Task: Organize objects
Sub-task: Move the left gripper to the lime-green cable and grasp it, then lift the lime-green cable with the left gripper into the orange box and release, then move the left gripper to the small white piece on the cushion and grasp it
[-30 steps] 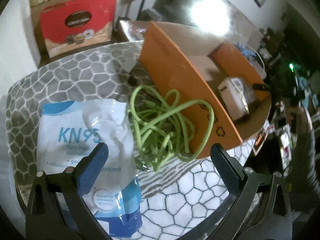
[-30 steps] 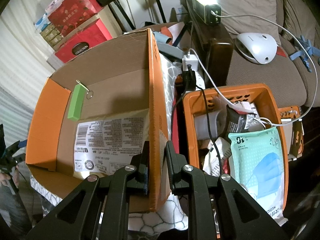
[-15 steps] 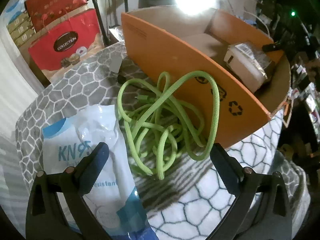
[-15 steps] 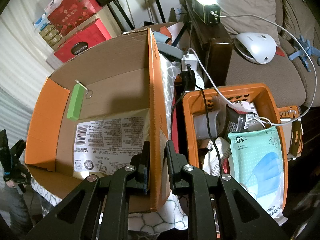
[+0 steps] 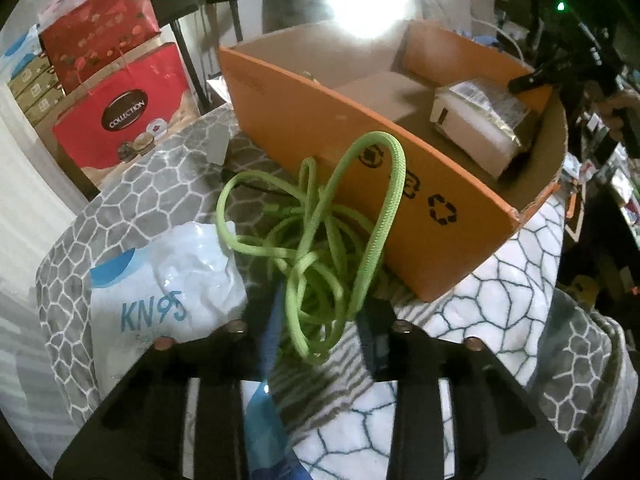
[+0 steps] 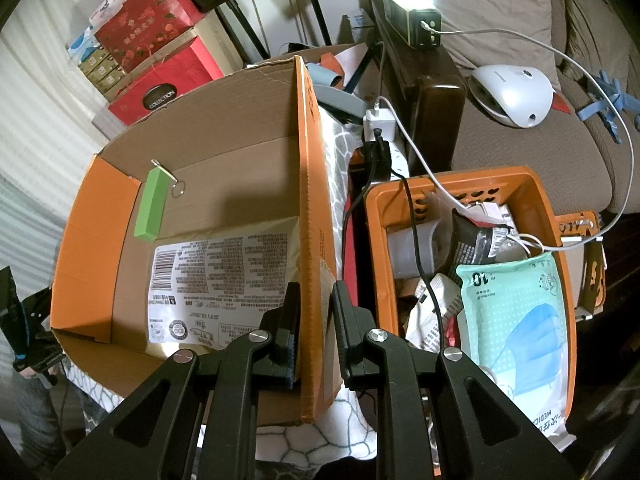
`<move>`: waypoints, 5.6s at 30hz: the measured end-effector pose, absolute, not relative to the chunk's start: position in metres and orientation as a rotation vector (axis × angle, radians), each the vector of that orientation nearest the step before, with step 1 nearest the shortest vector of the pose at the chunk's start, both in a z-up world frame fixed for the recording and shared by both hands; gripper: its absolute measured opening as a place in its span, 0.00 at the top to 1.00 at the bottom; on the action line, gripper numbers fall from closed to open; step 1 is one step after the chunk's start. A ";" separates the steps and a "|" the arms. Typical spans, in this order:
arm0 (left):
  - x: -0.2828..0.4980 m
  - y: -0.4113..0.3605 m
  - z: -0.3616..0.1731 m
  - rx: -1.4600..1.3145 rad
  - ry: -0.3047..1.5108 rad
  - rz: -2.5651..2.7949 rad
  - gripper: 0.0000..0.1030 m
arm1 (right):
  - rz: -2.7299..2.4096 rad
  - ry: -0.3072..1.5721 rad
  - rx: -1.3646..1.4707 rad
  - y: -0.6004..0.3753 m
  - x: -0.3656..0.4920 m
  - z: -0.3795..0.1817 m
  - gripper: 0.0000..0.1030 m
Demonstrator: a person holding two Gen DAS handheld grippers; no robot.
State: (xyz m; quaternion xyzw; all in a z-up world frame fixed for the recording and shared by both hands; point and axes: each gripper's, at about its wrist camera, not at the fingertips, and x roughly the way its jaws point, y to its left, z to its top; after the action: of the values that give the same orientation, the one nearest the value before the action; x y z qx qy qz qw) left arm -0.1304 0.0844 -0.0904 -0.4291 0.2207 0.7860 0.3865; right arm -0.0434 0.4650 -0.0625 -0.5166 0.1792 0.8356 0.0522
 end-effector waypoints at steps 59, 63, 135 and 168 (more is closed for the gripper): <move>-0.149 0.167 0.181 -0.671 0.150 2.162 0.95 | 2.542 0.557 -1.564 0.466 -0.043 -0.061 0.84; -0.152 0.204 0.167 -0.702 0.183 2.136 0.95 | 2.546 0.569 -1.561 0.466 -0.043 -0.059 0.84; -0.184 0.178 0.027 -1.121 0.219 2.165 0.03 | 2.581 0.596 -1.533 0.469 -0.033 -0.056 0.85; -0.177 0.046 -0.057 -1.353 0.147 2.244 0.05 | 2.612 0.507 -1.439 0.460 -0.028 -0.051 0.89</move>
State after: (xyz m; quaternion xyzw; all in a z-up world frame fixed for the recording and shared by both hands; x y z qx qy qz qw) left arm -0.1766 0.0459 -0.0573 -0.4984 0.0541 0.8266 0.2559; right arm -0.0278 0.4604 -0.0515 -0.4750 0.1675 0.8619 0.0584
